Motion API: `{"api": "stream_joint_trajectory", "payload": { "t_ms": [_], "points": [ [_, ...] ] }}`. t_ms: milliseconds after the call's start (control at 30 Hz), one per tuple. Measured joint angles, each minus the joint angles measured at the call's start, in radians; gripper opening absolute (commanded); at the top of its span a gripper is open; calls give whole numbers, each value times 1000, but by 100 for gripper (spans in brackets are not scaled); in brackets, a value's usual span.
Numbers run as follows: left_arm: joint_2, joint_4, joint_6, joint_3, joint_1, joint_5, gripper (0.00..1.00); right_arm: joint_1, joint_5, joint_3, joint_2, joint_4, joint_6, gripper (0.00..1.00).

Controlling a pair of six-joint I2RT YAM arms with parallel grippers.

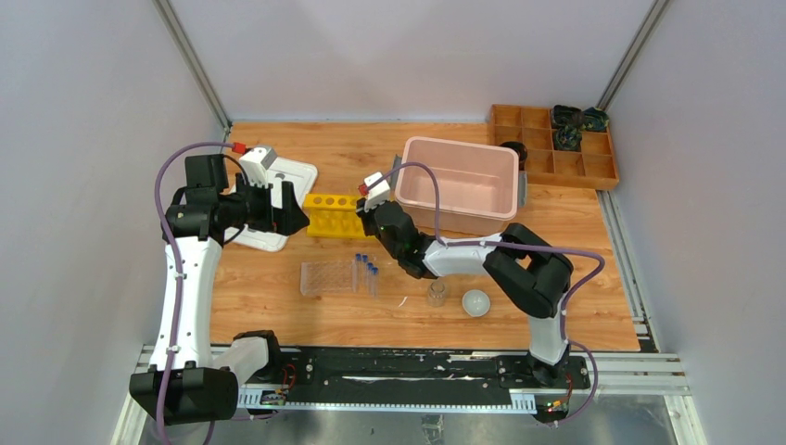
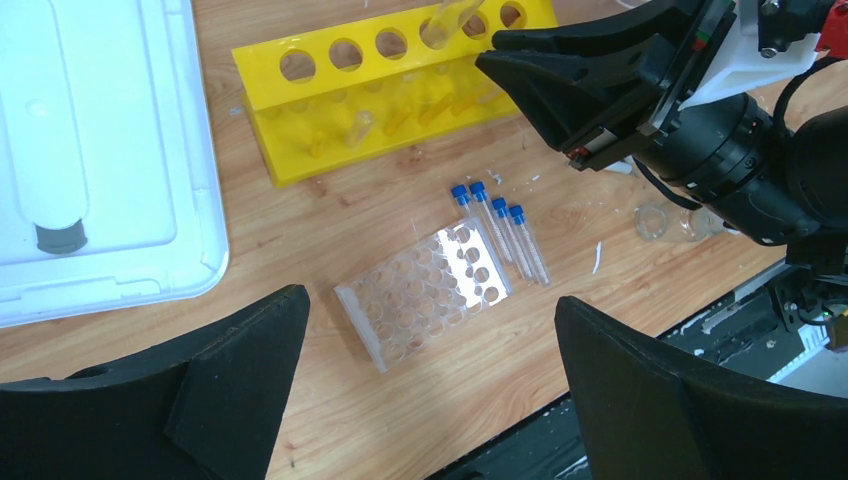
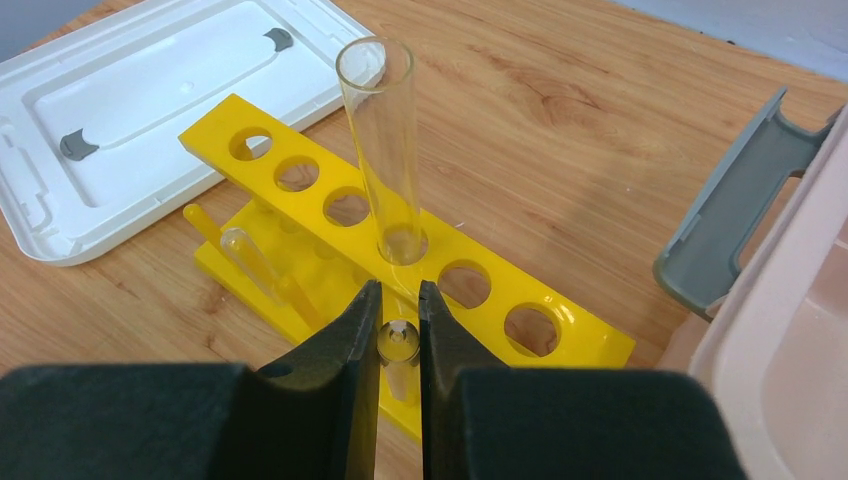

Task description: Organize the chemistry lab equipment

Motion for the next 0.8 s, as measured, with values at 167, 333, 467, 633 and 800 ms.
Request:
{"api": "stream_joint_trajectory", "payload": {
  "t_ms": [167,333,467,633,800],
  "points": [
    [0,0,0,0,0,0,100,0,-3,0,10,0,3,0],
    [0,0,0,0,0,0,100,0,-11,-1,23,2,4,0],
    [0,0,0,0,0,-1,100,0,-19,-1,37,2,6,0],
    [0,0,0,0,0,-1,100,3,-19,-1,43,6,10,0],
    [0,0,0,0,0,-1,100,3,-17,-1,43,7,11,0]
  ]
}}
